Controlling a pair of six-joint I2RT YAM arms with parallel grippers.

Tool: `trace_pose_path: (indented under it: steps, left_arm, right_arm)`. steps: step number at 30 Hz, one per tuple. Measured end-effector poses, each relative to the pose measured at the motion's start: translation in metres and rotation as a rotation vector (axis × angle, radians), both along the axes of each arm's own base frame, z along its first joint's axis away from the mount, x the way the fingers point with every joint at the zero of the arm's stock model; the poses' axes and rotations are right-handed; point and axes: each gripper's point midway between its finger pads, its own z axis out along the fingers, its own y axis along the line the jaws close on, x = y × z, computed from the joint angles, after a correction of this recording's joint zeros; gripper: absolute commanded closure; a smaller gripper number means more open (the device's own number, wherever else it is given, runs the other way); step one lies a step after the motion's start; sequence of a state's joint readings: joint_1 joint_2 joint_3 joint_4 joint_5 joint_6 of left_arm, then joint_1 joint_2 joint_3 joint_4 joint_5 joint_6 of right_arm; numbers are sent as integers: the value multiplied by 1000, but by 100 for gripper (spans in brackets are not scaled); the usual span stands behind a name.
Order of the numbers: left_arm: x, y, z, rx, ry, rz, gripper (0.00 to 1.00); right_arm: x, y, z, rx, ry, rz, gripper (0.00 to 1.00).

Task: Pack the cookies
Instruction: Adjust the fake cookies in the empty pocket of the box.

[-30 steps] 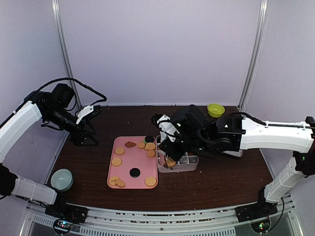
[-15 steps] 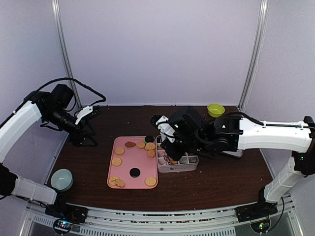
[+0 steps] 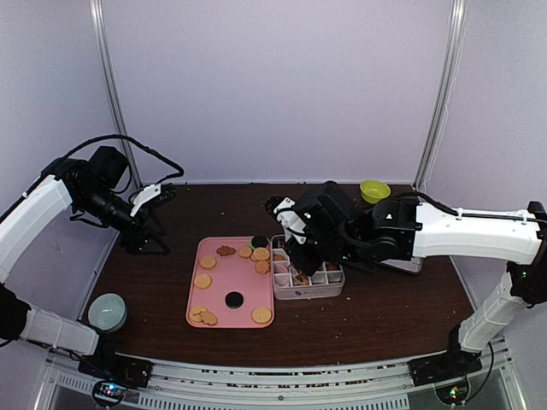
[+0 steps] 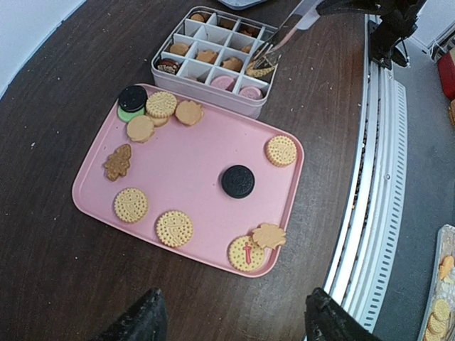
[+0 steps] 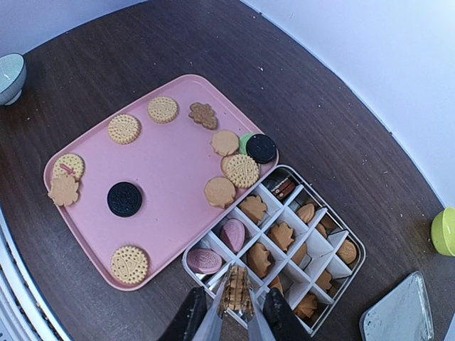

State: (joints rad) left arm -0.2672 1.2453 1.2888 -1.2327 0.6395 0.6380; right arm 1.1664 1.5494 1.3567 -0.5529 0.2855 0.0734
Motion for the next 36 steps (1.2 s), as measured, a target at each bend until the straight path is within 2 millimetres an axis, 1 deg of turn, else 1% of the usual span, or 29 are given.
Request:
trace_pose_path:
  steps: [13, 23, 28, 32, 36]
  left_arm:
    - [-1, 0, -2, 0, 15, -1, 32]
    - [-1, -1, -3, -1, 23, -2, 32]
    - [-1, 0, -3, 0, 26, -1, 32]
    - [-1, 0, -3, 0, 27, 1, 32]
    - [0, 0, -4, 1, 30, 1, 32]
  right_arm:
    - [4, -2, 0, -13, -8, 5, 79]
    - [3, 0, -1, -24, -14, 32, 79]
    - [5, 0, -7, -27, -10, 31, 78]
    - [5, -2, -18, -38, -1, 31, 78]
    - [5, -4, -23, -43, 5, 28, 73]
